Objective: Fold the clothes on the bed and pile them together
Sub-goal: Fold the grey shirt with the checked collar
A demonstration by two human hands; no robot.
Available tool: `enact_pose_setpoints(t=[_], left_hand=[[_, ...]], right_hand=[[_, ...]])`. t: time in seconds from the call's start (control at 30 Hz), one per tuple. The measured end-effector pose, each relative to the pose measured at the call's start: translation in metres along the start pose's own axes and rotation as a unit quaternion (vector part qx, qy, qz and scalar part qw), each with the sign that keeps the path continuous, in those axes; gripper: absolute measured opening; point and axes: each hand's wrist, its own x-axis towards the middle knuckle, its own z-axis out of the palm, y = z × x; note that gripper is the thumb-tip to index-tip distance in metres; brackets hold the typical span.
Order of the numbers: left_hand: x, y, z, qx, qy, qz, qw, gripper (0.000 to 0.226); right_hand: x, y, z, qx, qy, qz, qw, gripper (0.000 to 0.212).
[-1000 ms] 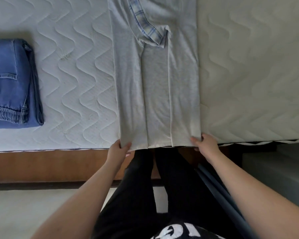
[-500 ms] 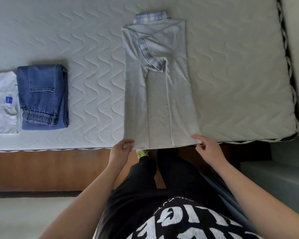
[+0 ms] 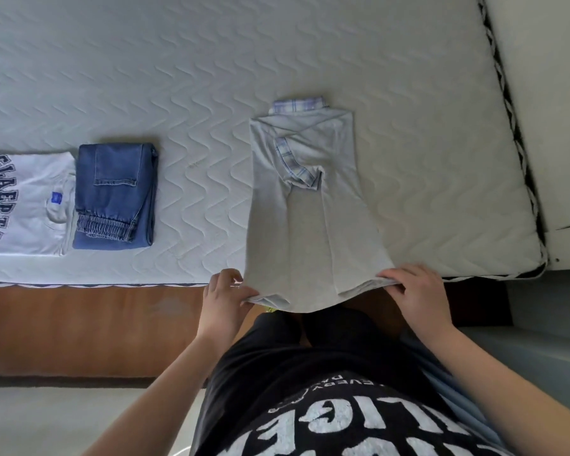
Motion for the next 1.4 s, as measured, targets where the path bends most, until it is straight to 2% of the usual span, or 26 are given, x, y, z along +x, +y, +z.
enact_pose_setpoints(t=[0.13, 0.2, 0.23, 0.3, 0.47, 0.53, 0.7, 0.83, 1.03, 1.17, 1.3, 1.4], left_hand=[[-0.011, 0.002, -0.033, 0.014, 0.013, 0.144, 0.989, 0.007], [-0.018, 0.006, -0.048, -0.003, -0.004, 0.199, 0.980, 0.023], [-0.022, 0.009, -0.056, -0.016, -0.015, 0.202, 0.979, 0.023], [-0.030, 0.012, -0.070, -0.036, -0.030, 0.181, 0.982, 0.015], [-0.016, 0.017, -0.095, -0.106, -0.072, 0.139, 0.982, 0.025], [0.006, 0.018, -0.099, -0.127, -0.096, 0.126, 0.979, 0.032], [0.097, 0.012, -0.105, -0.140, -0.167, 0.099, 0.971, 0.030], [0.178, 0.001, -0.108, -0.180, -0.239, 0.078, 0.951, 0.036], [0.292, -0.019, -0.104, -0.123, -0.367, 0.102, 0.916, 0.037], [0.356, -0.029, -0.081, -0.099, -0.373, 0.099, 0.917, 0.039], [0.420, -0.038, -0.049, -0.107, -0.342, 0.087, 0.930, 0.047], [0.459, -0.048, -0.020, -0.107, -0.313, 0.063, 0.942, 0.042]], right_hand=[[-0.011, -0.009, -0.025, -0.013, 0.008, -0.022, 1.000, 0.023], [-0.015, -0.015, -0.038, -0.011, 0.002, -0.052, 0.999, 0.023], [-0.016, -0.017, -0.043, -0.005, -0.009, -0.074, 0.997, 0.023], [-0.021, -0.021, -0.052, 0.011, -0.035, -0.105, 0.994, 0.024], [-0.011, -0.031, -0.068, 0.047, -0.039, -0.099, 0.993, 0.011], [0.009, -0.035, -0.070, 0.057, -0.049, -0.094, 0.993, 0.017], [0.083, -0.030, -0.062, 0.090, -0.097, -0.088, 0.987, 0.022], [0.151, -0.016, -0.047, 0.148, -0.122, -0.084, 0.978, 0.022], [0.244, 0.007, -0.018, 0.231, -0.183, -0.030, 0.955, 0.021], [0.296, 0.032, 0.009, 0.249, -0.222, 0.021, 0.942, 0.019], [0.349, 0.060, 0.047, 0.247, -0.214, 0.046, 0.944, 0.031], [0.386, 0.076, 0.075, 0.232, -0.208, 0.042, 0.949, 0.026]])
